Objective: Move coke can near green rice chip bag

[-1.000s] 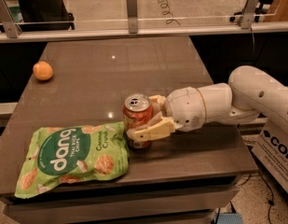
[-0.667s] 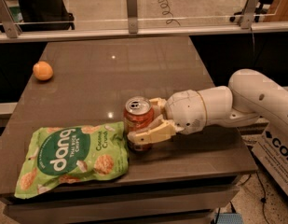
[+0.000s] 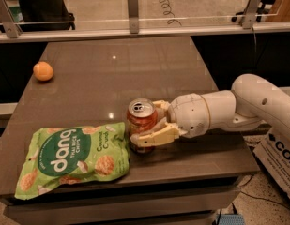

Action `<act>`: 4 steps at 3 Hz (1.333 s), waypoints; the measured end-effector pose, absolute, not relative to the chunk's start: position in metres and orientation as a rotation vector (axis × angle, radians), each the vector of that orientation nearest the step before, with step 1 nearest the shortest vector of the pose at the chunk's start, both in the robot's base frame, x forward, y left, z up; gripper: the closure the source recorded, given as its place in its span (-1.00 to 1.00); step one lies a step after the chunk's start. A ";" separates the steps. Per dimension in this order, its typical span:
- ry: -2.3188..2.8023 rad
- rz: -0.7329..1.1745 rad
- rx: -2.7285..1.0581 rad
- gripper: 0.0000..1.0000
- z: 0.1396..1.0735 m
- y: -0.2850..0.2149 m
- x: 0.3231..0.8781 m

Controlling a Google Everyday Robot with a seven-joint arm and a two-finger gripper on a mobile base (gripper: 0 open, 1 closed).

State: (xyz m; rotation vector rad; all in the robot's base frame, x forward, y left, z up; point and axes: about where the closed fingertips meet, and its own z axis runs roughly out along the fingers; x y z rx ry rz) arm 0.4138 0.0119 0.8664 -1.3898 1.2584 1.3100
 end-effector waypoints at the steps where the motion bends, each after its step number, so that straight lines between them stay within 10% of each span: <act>1: 1.249 1.316 -1.383 -0.28 0.865 0.010 0.414; 2: 1.237 1.320 -1.377 -0.77 0.866 0.007 0.415; 4: 1.237 1.312 -1.375 -1.00 0.867 0.000 0.421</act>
Offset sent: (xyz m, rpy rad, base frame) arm 0.0049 -0.0117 -0.0011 0.0373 -0.0030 -0.0058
